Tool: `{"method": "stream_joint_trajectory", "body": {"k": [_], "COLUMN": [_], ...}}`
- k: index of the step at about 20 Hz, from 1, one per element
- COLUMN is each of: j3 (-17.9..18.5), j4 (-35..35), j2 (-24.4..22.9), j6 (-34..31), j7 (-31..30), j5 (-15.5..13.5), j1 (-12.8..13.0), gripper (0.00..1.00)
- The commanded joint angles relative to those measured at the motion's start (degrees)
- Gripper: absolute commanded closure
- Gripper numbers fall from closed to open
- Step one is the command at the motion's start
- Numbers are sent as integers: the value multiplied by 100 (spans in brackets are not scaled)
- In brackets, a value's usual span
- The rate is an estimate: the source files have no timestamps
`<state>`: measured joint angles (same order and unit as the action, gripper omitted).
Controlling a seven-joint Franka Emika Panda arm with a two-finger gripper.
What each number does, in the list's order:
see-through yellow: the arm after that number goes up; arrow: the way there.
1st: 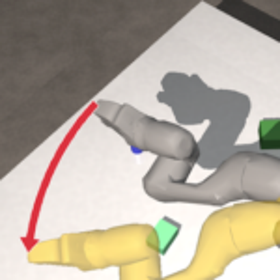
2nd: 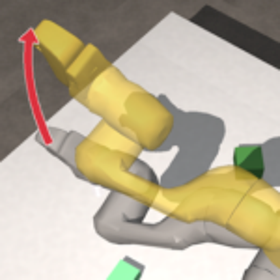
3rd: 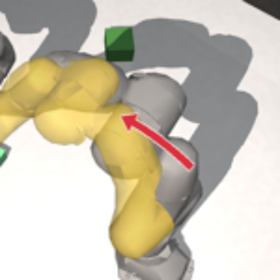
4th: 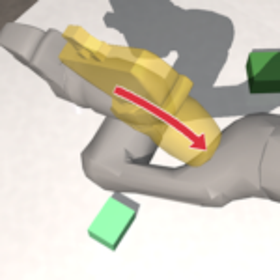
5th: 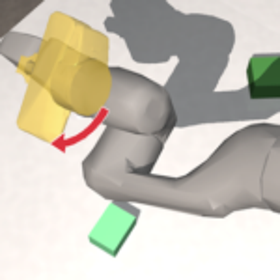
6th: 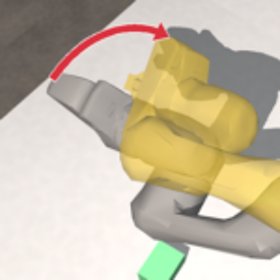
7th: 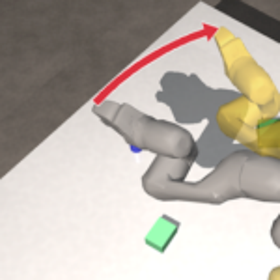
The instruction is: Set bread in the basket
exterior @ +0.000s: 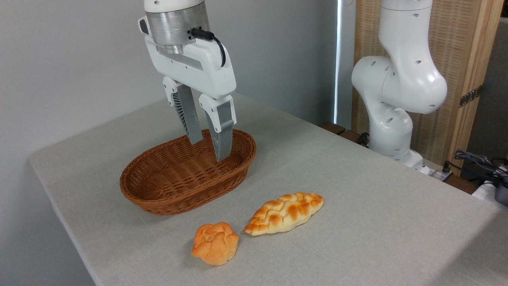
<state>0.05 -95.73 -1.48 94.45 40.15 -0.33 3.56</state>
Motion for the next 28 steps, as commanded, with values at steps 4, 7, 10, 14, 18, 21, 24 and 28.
{"method": "stream_joint_trajectory", "body": {"k": [4,7,10,14,18,21,24,28], "j3": [215,215,215,206,154,154,154,162], "j4": [-25,-16,-25,-25,-86,-130,-288,-745], "j2": [-28,-28,-28,-19,-63,-89,-185,-501], "j6": [135,135,135,135,135,135,153,372], "j7": [116,116,116,116,125,125,133,449], "j5": [-327,-318,-309,-283,-283,-283,-283,-274], "j1": [-22,-22,-13,-13,-4,-4,-4,-4], "gripper": [0,0,0,0,0,0,0,0]}}
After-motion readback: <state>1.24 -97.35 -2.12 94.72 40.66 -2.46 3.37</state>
